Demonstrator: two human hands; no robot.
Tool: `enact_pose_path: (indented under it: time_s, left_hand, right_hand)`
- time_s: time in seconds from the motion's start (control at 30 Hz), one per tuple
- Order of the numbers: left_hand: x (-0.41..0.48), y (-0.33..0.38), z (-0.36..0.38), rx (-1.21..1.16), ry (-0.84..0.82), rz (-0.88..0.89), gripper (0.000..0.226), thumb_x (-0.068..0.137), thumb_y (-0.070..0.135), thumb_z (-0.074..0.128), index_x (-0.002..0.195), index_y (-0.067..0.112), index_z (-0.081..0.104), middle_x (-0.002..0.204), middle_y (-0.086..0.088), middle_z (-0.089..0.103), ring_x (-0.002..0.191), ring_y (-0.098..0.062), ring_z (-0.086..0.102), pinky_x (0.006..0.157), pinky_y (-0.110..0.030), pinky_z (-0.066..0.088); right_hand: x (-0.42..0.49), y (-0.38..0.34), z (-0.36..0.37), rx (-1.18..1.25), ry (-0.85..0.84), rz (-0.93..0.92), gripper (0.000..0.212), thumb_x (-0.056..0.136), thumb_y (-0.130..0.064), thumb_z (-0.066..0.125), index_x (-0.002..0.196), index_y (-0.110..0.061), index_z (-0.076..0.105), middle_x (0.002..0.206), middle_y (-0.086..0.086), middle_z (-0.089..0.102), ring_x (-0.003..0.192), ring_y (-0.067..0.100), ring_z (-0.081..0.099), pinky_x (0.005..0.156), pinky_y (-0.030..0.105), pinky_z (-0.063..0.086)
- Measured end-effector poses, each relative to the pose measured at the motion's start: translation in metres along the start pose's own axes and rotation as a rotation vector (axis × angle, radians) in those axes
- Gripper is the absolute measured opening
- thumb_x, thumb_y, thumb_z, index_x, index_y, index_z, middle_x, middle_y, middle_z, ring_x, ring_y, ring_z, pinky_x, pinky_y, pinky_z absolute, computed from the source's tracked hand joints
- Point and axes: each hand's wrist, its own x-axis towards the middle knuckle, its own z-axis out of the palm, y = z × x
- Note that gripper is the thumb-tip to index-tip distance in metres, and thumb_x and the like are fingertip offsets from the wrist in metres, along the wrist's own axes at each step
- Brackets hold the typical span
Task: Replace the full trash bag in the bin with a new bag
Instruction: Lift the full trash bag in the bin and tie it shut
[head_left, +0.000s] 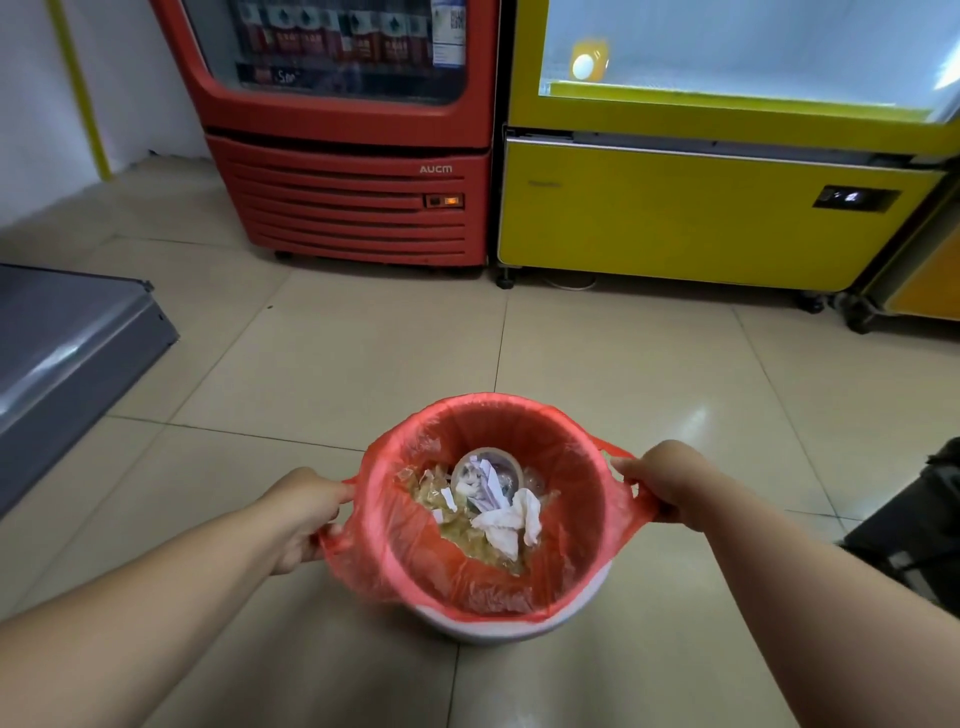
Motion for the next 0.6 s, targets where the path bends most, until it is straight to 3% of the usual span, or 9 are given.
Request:
enact_pose_path:
  time_s: [0.07,0.17,0.23,0.33,0.4,0.5,0.6]
  left_hand:
    - [-0.005,0.009,-0.002,-0.006,0.002,0.036,0.012,0.089,0.012,0.056,0.078,0.013,0.059,0.057,-0.001,0.032,0.030,-0.009,0.029,0.035,-0.015,0.038]
    - [-0.012,0.030,-0.001,-0.010,0.048,0.203,0.015,0.092,0.012,0.047,0.078,0.012,0.053,0.057,-0.003,0.035,0.038,-0.015,0.032,0.040,-0.019,0.037]
    - [-0.017,0.045,0.001,0.132,0.130,0.448,0.021,0.090,0.014,0.046,0.069,0.013,0.046,0.055,-0.004,0.040,0.043,-0.021,0.039,0.053,-0.027,0.037]
    - [-0.032,0.062,0.000,0.401,0.322,0.843,0.018,0.090,0.024,0.051,0.074,0.016,0.050,0.064,0.007,0.052,0.059,-0.013,0.051,0.054,-0.027,0.036]
    - [-0.040,0.064,-0.003,0.479,0.344,1.052,0.012,0.090,0.026,0.054,0.081,0.018,0.054,0.071,0.014,0.052,0.066,-0.004,0.049,0.057,-0.018,0.035]
    - [-0.041,0.060,-0.007,0.511,0.353,1.279,0.008,0.088,0.019,0.058,0.082,0.012,0.059,0.081,0.008,0.050,0.072,-0.004,0.042,0.065,-0.011,0.035]
    - [-0.041,0.059,0.006,0.258,0.290,1.289,0.007,0.090,0.017,0.054,0.085,0.021,0.058,0.096,0.010,0.059,0.089,0.007,0.050,0.079,0.001,0.033]
  right_hand:
    - [-0.003,-0.013,-0.006,0.017,0.036,-0.034,0.029,0.088,-0.020,0.063,0.066,-0.002,0.058,0.055,0.010,0.049,0.039,0.020,0.051,0.039,0.023,0.049]
    - [-0.010,-0.035,-0.009,0.055,0.139,-0.216,0.023,0.087,-0.017,0.062,0.067,-0.005,0.058,0.056,0.012,0.053,0.049,0.025,0.054,0.054,0.031,0.049]
    - [-0.019,-0.049,-0.007,0.074,0.191,-0.385,0.022,0.087,-0.023,0.061,0.067,-0.015,0.060,0.055,0.007,0.055,0.046,0.019,0.054,0.052,0.026,0.043]
    - [-0.037,-0.061,-0.007,-0.046,0.219,-0.619,0.014,0.084,-0.031,0.064,0.073,-0.022,0.067,0.061,0.001,0.059,0.053,0.011,0.053,0.052,0.025,0.038]
    - [-0.046,-0.065,-0.014,-0.211,0.171,-0.706,0.012,0.082,-0.030,0.068,0.074,-0.022,0.069,0.064,-0.003,0.061,0.059,0.011,0.052,0.054,0.025,0.038]
    - [-0.055,-0.067,-0.026,-0.347,0.108,-0.711,0.013,0.079,-0.030,0.072,0.069,-0.022,0.068,0.062,-0.005,0.060,0.059,0.011,0.050,0.054,0.026,0.039]
    - [-0.062,-0.073,-0.030,-0.280,0.102,-0.707,0.012,0.077,-0.023,0.075,0.068,-0.018,0.069,0.059,-0.003,0.061,0.052,0.009,0.051,0.051,0.025,0.043]
